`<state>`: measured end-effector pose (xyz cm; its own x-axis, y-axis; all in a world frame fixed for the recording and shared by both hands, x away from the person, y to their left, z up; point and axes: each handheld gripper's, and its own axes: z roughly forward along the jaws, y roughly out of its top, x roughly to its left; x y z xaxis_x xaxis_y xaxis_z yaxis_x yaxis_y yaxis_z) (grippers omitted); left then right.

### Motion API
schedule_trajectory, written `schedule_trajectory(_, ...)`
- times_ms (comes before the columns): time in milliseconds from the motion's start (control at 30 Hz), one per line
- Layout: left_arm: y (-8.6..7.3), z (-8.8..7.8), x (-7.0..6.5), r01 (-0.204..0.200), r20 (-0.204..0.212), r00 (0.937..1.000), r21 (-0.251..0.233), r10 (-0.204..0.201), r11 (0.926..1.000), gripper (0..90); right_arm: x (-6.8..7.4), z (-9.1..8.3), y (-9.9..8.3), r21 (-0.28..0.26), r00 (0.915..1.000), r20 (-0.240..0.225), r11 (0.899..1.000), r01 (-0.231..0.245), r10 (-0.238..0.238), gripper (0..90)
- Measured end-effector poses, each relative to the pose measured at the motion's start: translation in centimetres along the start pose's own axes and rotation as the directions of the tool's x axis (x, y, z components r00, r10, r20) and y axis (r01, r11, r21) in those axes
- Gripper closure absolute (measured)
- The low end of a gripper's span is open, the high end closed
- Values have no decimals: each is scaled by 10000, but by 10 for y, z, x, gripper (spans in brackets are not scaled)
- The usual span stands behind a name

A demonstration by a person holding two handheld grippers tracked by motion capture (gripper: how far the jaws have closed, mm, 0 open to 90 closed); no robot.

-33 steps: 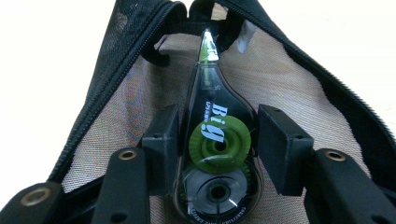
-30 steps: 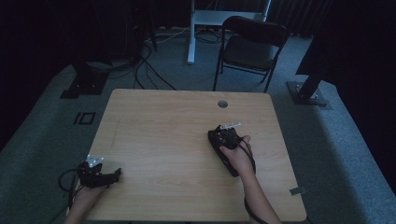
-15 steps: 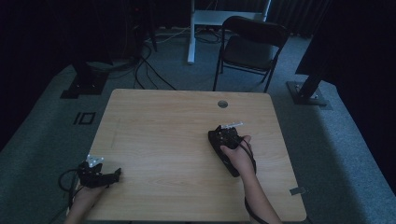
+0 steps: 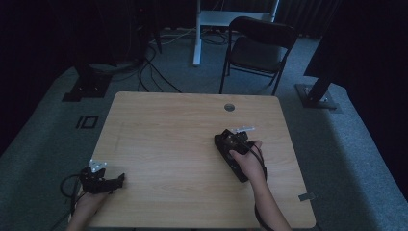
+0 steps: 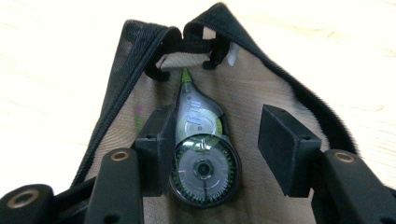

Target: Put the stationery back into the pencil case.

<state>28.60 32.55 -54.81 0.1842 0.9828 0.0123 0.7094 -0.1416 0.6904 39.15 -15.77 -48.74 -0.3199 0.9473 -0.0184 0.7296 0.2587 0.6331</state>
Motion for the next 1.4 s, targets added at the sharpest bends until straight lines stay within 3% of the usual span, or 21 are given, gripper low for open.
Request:
schedule_trajectory(433,0,0,0,-1,-1,10000,0,1,10000,5,-2,-30,-7,-762,9990,-393,9969,181,-212,468)
schedule_trajectory(800,0,0,0,0,-1,10000,-1,0,10000,5,-11,-50,-23,-1543,9957,-896,9880,96,-236,446)
schedule_trajectory(1267,0,0,0,1,-3,10000,-14,-1,10000,5,-30,-78,-46,-2283,9949,-989,9736,-29,-202,404)
schedule_trajectory(1400,0,0,0,11,-8,10000,-26,-11,10000,5,-37,-84,-52,-2725,9957,-915,9621,-126,-129,395)
